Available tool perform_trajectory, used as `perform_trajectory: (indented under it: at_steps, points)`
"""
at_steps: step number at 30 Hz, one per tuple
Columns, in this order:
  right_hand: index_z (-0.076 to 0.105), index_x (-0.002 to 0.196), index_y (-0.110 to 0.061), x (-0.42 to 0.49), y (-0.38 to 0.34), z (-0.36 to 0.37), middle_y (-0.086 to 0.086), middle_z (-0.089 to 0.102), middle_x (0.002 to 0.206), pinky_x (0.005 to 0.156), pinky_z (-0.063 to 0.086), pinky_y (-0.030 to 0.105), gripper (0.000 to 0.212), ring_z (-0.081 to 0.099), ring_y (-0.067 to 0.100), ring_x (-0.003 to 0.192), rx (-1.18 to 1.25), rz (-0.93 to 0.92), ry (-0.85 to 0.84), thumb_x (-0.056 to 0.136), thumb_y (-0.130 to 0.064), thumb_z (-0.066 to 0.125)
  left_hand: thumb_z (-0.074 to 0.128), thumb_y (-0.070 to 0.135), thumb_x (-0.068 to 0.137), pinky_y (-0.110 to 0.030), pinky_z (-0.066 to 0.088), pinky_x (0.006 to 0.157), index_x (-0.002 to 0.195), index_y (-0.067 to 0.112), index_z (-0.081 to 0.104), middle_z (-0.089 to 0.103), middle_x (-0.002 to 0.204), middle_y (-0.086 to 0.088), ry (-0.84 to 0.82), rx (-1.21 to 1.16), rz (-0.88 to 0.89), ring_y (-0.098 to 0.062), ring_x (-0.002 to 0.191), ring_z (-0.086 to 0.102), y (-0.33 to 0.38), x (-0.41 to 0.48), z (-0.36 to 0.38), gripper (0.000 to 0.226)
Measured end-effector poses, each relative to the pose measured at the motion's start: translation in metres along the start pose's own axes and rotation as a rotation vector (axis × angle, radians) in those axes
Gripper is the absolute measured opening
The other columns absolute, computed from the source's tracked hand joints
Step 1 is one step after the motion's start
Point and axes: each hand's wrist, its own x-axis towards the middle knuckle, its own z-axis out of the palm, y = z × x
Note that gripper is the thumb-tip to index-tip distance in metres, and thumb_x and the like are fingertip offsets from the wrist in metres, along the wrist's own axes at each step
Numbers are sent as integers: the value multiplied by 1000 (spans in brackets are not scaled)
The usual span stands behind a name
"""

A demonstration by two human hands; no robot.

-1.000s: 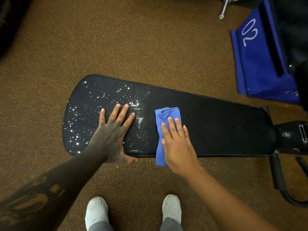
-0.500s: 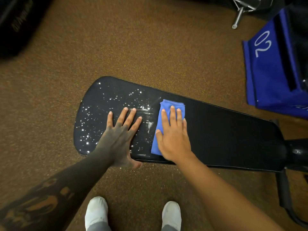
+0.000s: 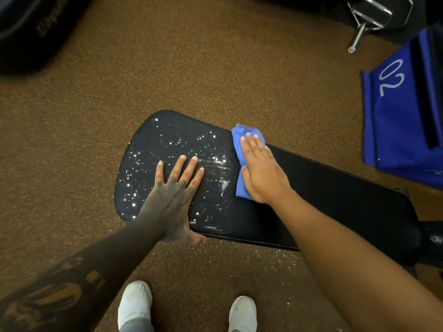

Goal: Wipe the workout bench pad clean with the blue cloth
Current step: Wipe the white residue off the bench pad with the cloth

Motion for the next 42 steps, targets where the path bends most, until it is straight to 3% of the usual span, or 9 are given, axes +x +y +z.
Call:
perform_trajectory:
  at_steps: [3, 8, 14, 19, 25, 31, 37, 42]
  points:
    - [7, 156, -10, 0, -25, 8, 8, 1, 165, 122, 5, 45, 68, -5, 24, 152, 47, 113, 67, 96, -15, 39, 32, 109, 41, -65, -11, 119, 156, 14, -16, -23, 166, -11, -4, 10, -7, -33, 152, -25, 1, 0, -1, 157]
    - [7, 157, -14, -11, -25, 12, 4, 3, 165, 123, 3, 41, 66, -4, 20, 152, -53, -244, -2, 98, -22, 35, 29, 110, 40, -65, -11, 119, 156, 13, -15, -21, 166, -11, -3, 24, -4, -33, 152, -25, 0, -1, -2, 157]
    - [7, 156, -11, 19, -33, 5, 6, 1, 165, 123, 3, 43, 65, -6, 23, 152, 90, 104, 84, 98, -13, 36, 32, 110, 38, -68, -6, 119, 157, 18, -13, -21, 166, -10, -23, 22, -12, -33, 152, -24, -12, -5, -3, 157]
    - [11, 156, -13, 1, -28, 6, 4, 5, 165, 121, -5, 35, 66, -4, 20, 152, 13, -249, 0, 96, -11, 38, 32, 110, 38, -69, -4, 119, 157, 18, -13, -22, 166, -10, -21, 21, -6, -33, 152, -23, -14, -7, -1, 157]
    - [13, 155, -7, 23, -24, 3, 8, 7, 165, 123, 4, 41, 66, -2, 23, 152, 114, -33, 63, 94, -6, 39, 33, 110, 39, -68, -7, 119, 155, 19, -19, -26, 165, -9, -19, 11, -2, -32, 151, -27, -18, -7, -2, 156]
    - [15, 155, -10, 13, -27, 7, 7, 11, 164, 123, 4, 41, 68, 1, 22, 152, 13, -324, -33, 92, -10, 39, 31, 110, 39, -67, -9, 119, 154, 18, -23, -27, 165, -9, -19, 13, -9, -32, 150, -29, -18, -6, -2, 157]
    - [15, 155, -7, 30, -47, 6, 10, 8, 164, 123, 1, 40, 68, -1, 24, 152, 108, -38, 74, 93, -9, 42, 31, 110, 38, -67, -6, 120, 156, 16, -16, -23, 166, -9, -27, 15, -12, -32, 151, -26, -17, -7, -3, 158]
    - [13, 156, -11, 17, -55, 9, 5, 6, 165, 122, -1, 39, 68, -2, 21, 152, 9, -267, -8, 94, -12, 41, 31, 109, 39, -66, -8, 120, 155, 16, -19, -25, 165, -8, -26, 25, -15, -32, 151, -28, -16, -8, -4, 157]
